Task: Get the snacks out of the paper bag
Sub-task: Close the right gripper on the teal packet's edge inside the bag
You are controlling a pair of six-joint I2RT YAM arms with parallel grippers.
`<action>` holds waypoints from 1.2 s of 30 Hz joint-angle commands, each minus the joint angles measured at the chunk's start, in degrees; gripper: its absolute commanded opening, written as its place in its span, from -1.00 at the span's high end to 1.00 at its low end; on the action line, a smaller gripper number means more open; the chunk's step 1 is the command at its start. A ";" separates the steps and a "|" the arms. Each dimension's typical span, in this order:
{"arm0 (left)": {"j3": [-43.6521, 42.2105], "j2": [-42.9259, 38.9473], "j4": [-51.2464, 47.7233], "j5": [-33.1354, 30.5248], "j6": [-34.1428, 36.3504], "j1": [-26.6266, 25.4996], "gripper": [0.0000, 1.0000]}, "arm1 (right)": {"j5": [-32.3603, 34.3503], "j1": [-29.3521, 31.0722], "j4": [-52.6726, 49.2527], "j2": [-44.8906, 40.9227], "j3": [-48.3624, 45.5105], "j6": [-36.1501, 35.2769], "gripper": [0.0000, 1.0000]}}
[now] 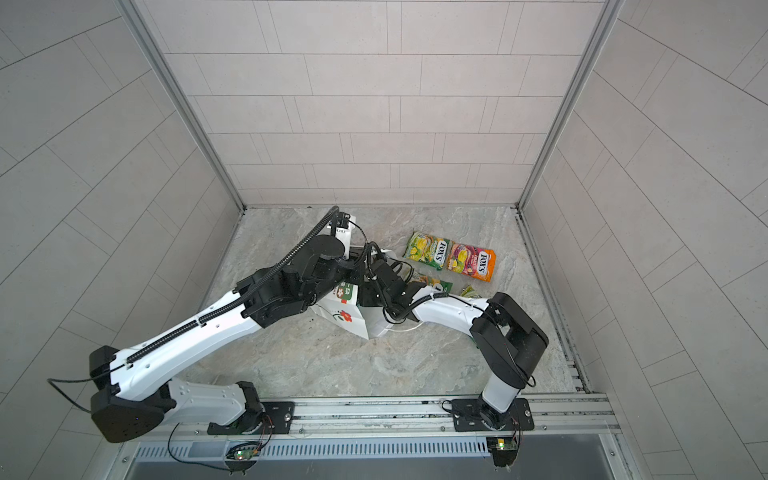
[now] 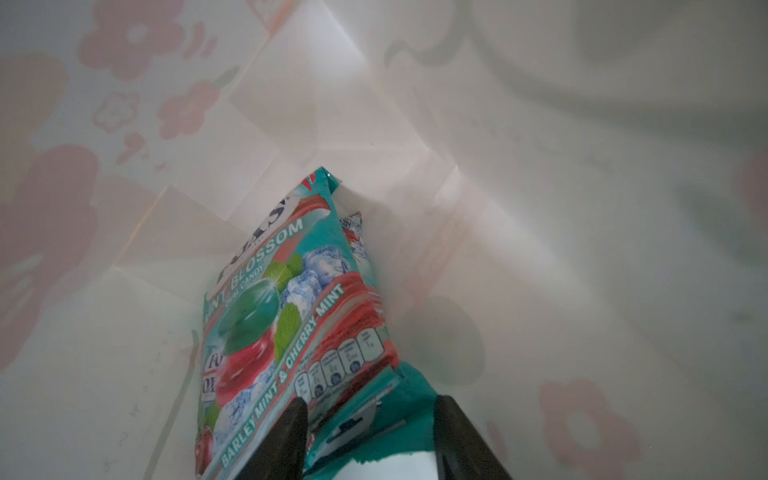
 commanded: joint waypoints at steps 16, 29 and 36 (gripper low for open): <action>-0.48 -1.42 1.79 -0.11 0.09 -0.08 1.00 | -6.37 0.28 2.05 -0.15 0.46 0.74 0.11; -0.14 -1.19 1.80 0.03 -0.16 -0.09 1.00 | -8.82 0.27 5.73 3.31 -0.01 5.09 -0.01; -0.43 -1.63 1.88 -0.24 -0.33 -0.09 1.00 | -12.03 0.28 10.21 5.85 -0.25 6.86 0.20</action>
